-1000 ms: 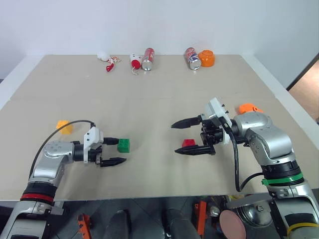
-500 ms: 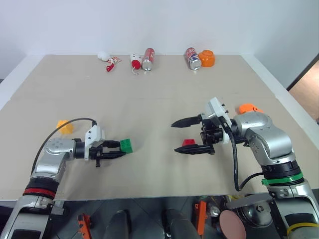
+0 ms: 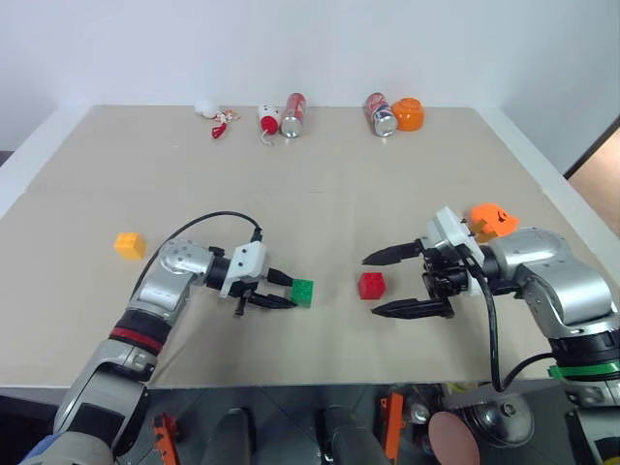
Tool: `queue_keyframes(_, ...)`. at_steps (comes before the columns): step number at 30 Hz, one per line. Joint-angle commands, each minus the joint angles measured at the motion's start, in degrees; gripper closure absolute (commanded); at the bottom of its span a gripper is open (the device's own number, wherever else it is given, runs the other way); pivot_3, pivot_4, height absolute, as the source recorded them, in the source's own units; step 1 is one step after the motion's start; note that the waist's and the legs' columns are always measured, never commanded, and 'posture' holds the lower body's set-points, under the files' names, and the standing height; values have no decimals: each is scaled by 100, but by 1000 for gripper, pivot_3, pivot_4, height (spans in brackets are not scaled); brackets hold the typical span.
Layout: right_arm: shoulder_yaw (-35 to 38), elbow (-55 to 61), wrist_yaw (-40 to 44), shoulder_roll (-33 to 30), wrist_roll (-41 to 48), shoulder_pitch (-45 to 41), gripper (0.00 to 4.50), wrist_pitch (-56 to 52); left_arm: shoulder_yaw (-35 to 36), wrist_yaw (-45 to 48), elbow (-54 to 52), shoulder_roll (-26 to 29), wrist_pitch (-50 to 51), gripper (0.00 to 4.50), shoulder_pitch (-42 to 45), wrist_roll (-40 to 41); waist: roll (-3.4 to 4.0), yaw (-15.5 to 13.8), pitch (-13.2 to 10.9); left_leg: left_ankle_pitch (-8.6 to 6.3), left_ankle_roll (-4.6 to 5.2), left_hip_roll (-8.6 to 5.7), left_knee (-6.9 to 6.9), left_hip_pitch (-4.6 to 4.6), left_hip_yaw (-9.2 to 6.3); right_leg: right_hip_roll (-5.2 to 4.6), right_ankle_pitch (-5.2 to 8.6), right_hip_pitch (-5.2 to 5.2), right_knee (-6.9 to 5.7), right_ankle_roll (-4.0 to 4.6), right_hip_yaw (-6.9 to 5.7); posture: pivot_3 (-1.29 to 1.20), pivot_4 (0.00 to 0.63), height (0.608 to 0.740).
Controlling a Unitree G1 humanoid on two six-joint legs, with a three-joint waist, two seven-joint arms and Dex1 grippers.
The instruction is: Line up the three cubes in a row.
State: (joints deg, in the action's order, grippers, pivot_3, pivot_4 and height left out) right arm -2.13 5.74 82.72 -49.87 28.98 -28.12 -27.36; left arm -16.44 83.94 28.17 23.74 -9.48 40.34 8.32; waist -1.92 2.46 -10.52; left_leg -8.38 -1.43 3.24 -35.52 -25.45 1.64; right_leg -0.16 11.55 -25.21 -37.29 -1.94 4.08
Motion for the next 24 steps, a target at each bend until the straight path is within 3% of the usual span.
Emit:
queue_keyframes(1, 452, 159, -42, -315, 41, 149, 0, 136, -126, -78, 431, -138, -384, 3255, 306, -266, 0, 16, 0, 0, 0, 0, -1, 1, -2, 2, 0, 1, -1, 0, 0, 0, 150, 740)
queue_keyframes(13, 640, -21, -296, -474, -42, 410, 0, 254, -44, -681, 1046, -330, -675, 3255, 521, -603, 0, 10, 0, 3, 5, -20, -34, 5, -7, -11, -5, 18, -1, -9, 9, 0, 150, 740)
queue_keyframes(24, 351, -274, -270, -279, -136, -4, 0, 300, 285, -654, -14, -52, 892, 3255, -8, -2, 0, 35, 0, 11, 16, -28, -27, 29, -13, -15, -23, 18, -1, 1, 10, 0, 150, 740)
